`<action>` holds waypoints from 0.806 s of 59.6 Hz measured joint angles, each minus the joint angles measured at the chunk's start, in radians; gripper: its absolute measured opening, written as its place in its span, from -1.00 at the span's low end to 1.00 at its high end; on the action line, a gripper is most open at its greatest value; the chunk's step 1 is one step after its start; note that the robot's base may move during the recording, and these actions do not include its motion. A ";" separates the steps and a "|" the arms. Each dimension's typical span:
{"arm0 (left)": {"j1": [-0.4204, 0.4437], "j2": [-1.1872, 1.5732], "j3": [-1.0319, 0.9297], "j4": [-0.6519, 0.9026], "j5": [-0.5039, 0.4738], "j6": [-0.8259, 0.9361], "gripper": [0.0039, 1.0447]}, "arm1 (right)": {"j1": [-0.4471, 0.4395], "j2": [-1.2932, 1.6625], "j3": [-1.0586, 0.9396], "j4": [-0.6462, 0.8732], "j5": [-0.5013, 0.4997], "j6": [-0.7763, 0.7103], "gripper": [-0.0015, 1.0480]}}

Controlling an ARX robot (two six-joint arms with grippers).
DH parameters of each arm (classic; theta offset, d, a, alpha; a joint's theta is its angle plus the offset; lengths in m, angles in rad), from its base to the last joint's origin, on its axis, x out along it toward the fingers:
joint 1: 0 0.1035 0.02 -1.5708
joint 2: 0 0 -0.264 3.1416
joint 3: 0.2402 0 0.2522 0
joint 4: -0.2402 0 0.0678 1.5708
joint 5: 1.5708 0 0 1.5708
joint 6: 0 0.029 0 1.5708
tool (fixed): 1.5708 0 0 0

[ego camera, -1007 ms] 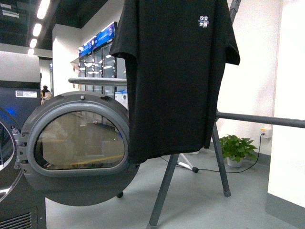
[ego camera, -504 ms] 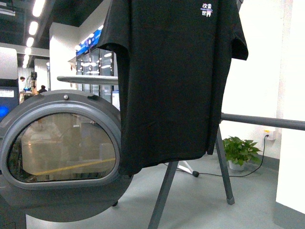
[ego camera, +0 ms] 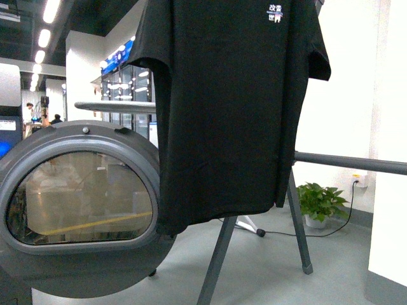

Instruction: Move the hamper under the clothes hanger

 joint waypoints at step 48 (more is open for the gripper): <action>0.000 0.000 0.000 0.000 0.000 0.000 0.88 | 0.000 0.000 0.000 0.000 0.002 0.000 0.85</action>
